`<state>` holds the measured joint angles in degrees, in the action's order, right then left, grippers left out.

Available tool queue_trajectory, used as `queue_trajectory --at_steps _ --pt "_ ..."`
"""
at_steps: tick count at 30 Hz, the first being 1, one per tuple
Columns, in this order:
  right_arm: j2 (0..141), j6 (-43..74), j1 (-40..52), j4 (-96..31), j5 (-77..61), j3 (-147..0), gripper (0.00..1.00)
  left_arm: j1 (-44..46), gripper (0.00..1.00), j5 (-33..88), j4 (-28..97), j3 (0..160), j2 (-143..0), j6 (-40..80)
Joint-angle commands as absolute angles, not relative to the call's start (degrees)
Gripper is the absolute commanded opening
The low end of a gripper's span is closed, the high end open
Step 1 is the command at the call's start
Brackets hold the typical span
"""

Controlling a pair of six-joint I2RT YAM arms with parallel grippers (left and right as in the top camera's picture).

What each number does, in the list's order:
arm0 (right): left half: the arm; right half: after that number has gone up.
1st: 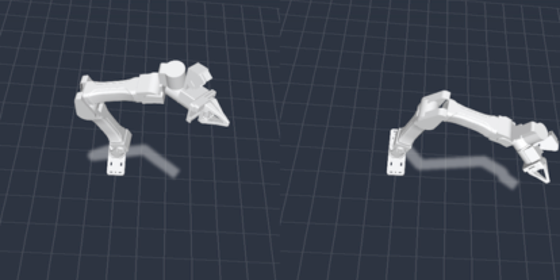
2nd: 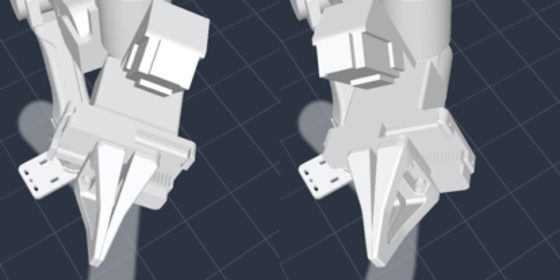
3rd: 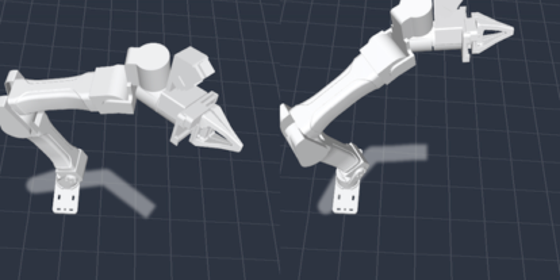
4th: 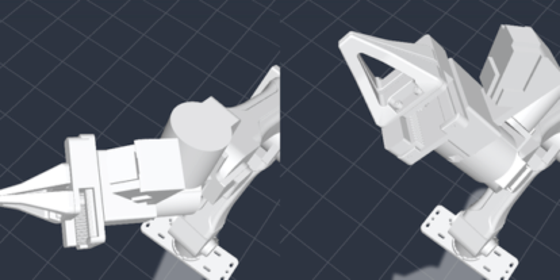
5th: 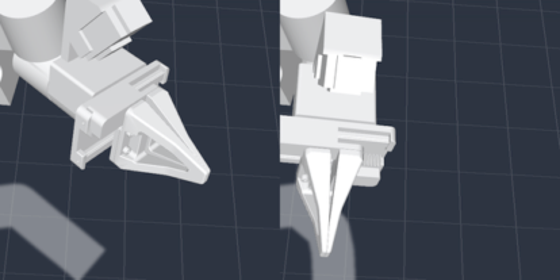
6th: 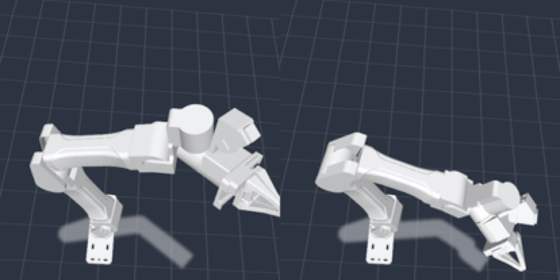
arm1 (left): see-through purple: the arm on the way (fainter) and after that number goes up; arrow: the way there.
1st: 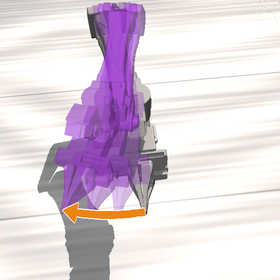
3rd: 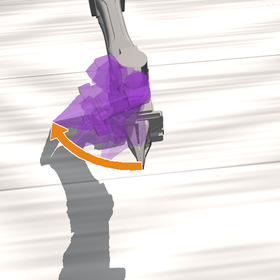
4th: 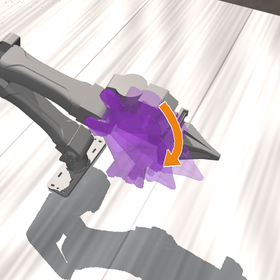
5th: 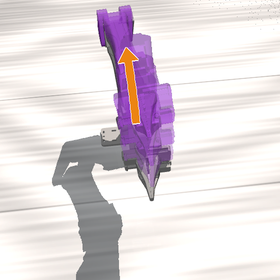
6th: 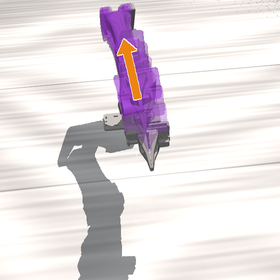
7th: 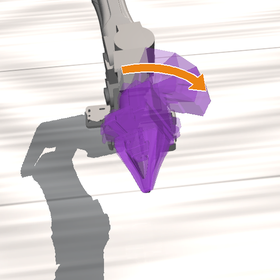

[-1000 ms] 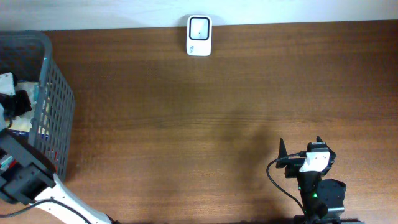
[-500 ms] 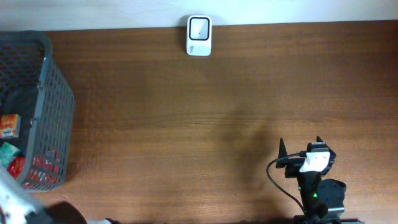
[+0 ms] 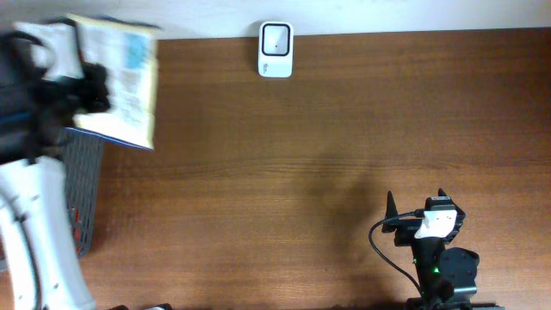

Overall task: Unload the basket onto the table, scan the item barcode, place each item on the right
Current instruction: 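Carry the bag to the table centre and release it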

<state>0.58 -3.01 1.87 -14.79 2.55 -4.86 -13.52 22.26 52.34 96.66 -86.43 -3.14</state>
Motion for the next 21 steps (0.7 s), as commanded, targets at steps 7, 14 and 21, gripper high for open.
queue_trajectory --at_steps 7,14,21 --pt "0.4 -2.72 2.24 -15.75 2.81 -4.84 0.98 1.02 0.0 16.25 22.52 60.88 -87.44 15.22" --pt "0.43 -2.7 2.24 -15.75 2.81 -4.84 0.98 8.58 0.0 11.55 9.74 51.7 -89.32 15.84" --pt "0.4 -2.7 2.24 -15.75 2.81 -4.84 0.98 11.9 1.0 11.51 4.03 51.68 -90.96 15.81"
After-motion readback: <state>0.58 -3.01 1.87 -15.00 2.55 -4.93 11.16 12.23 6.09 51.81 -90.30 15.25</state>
